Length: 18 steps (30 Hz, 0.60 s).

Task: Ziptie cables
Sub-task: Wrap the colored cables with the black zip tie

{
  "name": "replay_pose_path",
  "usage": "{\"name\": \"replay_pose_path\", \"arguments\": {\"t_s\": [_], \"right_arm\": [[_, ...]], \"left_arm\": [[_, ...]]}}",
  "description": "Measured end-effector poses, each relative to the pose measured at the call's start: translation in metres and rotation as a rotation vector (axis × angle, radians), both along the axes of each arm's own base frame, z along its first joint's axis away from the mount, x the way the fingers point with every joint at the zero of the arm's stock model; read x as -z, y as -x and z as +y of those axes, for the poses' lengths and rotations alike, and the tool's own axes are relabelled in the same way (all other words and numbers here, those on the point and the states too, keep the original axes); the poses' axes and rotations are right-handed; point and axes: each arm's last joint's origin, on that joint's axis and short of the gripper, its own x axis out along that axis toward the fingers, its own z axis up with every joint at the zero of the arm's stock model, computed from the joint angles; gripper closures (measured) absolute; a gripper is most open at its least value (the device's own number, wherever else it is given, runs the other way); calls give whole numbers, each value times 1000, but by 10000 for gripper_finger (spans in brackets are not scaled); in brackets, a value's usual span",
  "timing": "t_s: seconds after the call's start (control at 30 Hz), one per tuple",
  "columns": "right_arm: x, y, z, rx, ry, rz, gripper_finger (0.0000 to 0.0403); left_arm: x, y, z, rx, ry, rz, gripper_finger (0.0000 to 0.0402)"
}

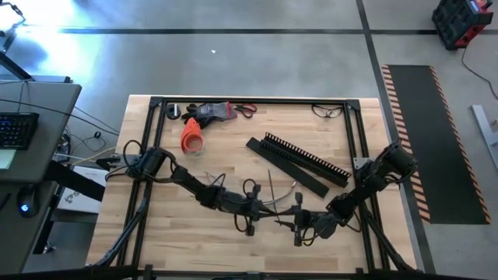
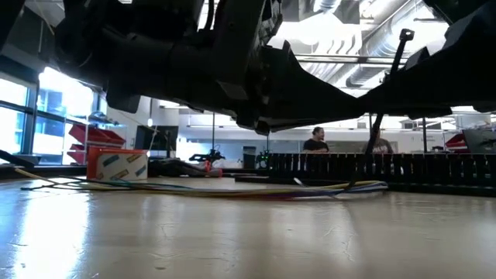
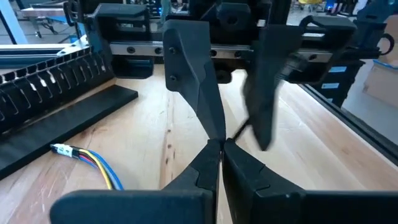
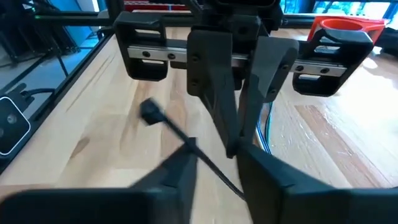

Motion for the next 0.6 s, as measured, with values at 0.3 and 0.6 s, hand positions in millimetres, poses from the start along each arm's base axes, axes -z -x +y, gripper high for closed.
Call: {"name": "replay_pose_path", "arguments": {"t_s": [0.3,0.6], "right_arm": [[-17,-7,0,7,-68,-69,401],[-17,-18,-15,19,-103,-58,403]], "left_arm": [[1,2,-5,-19,-154,-3,372],[-4,-6,-1,-42,-99,3,281]]}}
